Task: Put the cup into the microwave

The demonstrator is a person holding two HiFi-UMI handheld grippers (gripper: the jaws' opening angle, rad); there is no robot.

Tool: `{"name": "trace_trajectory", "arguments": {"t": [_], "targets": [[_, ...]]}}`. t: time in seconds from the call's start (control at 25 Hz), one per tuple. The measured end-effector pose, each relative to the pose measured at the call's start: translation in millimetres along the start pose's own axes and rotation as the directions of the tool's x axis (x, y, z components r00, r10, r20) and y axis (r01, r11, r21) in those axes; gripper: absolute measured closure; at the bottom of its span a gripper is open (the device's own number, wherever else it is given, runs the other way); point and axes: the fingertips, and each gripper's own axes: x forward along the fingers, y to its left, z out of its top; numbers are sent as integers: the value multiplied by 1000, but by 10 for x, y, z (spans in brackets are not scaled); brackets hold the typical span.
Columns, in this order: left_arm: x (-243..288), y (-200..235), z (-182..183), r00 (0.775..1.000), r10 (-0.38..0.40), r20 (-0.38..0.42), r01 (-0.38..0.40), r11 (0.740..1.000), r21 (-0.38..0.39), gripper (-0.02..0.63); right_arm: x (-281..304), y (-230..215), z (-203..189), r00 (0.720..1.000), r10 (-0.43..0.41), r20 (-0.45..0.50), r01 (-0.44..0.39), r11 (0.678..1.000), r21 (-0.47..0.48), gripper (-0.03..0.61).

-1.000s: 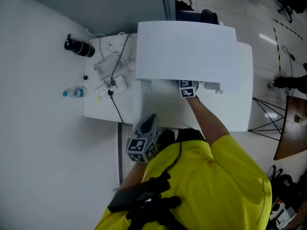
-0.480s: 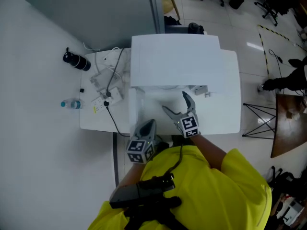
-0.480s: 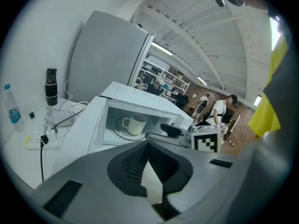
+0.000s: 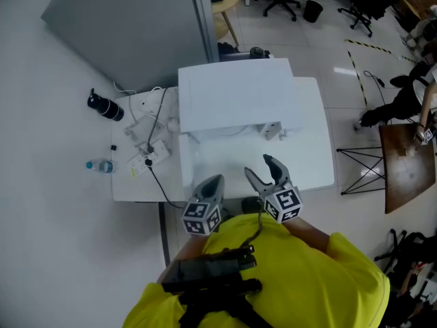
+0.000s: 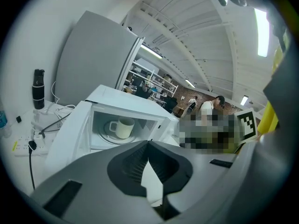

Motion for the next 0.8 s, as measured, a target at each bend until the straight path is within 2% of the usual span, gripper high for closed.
{"name": "trace_trajectory", "arguments": {"t": [0.16, 0.24, 0.32, 0.48, 0.56, 0.68, 0.8], "targets": [[-58, -102, 1, 999, -40, 4, 40, 999, 9, 620, -261, 62, 31, 999, -51, -5, 51, 998, 29, 463], [-94, -161, 1, 998, -59, 8, 58, 998, 10, 620, -342, 123, -11, 999, -47, -15, 48, 997, 65, 571], [-130, -212, 4, 997, -75, 13, 74, 997, 14, 620, -386, 219, -57, 1000, -20, -23, 22, 996, 89, 574], [-176, -283, 5, 995, -101, 21, 100, 995, 28, 620, -422, 417, -33, 1000, 28, -12, -27, 998, 49, 575], [-192, -303, -10, 994, -108, 20, 107, 994, 35, 620, -421, 452, -40, 999, 39, -11, -38, 997, 65, 575], [-225, -315, -36, 994, -109, 20, 109, 993, 36, 620, -428, 438, -121, 999, 42, -24, -39, 990, 132, 575], [-253, -310, -43, 994, -109, 22, 109, 993, 38, 620, -469, 429, -122, 1000, 21, -12, -19, 992, 128, 575]]}}
